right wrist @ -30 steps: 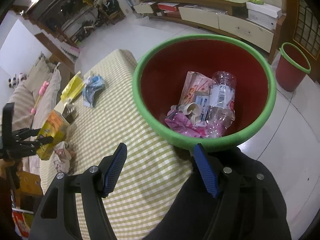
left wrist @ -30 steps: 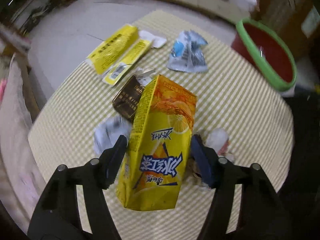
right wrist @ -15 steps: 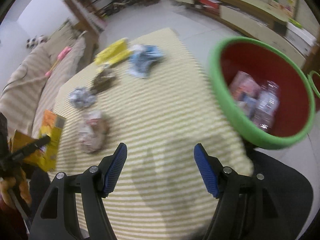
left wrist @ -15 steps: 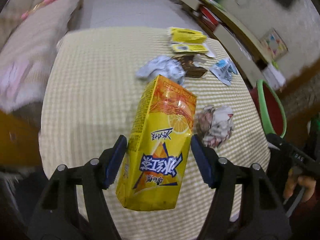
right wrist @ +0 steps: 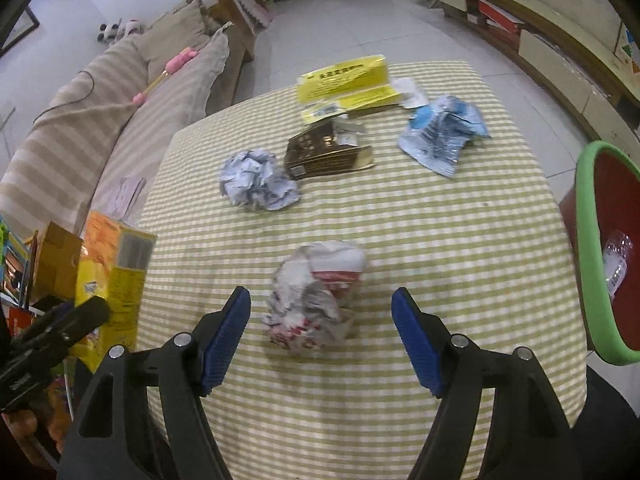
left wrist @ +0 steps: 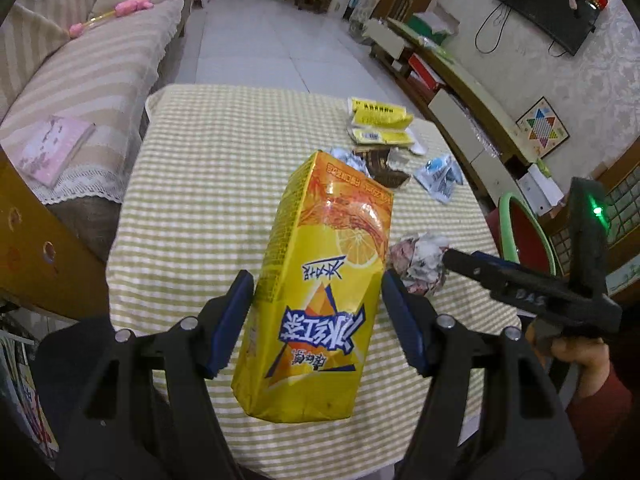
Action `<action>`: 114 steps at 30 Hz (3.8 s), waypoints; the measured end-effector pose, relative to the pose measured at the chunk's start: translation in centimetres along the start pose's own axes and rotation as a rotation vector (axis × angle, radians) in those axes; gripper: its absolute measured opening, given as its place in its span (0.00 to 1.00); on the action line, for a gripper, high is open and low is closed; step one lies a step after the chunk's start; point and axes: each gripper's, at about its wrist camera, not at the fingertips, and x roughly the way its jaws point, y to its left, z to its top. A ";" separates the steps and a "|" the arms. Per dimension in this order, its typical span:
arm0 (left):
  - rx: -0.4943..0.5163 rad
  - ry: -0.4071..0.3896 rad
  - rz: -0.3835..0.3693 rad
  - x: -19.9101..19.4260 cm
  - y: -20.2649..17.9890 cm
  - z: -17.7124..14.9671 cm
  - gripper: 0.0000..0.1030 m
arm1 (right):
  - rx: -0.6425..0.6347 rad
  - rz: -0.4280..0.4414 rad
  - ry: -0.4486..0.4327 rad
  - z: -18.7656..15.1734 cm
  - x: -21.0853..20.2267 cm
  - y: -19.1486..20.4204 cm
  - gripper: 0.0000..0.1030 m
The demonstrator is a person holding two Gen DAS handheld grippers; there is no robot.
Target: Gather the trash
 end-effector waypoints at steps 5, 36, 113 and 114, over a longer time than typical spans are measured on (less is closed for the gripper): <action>-0.014 -0.017 -0.009 -0.4 0.9 0.4 0.62 | 0.008 -0.020 0.019 0.2 0.7 0.0 0.69; -0.037 0.006 0.012 -0.2 1.7 -0.1 0.62 | 0.043 -0.009 0.058 -0.2 2.4 0.2 0.69; 0.117 0.008 -0.125 1.3 -7.4 1.4 0.58 | 0.108 0.114 -0.203 -3.6 -11.2 -2.0 0.28; 0.122 0.005 -0.130 1.2 -7.7 1.4 0.58 | 0.114 0.109 -0.211 -3.7 -11.5 -2.2 0.28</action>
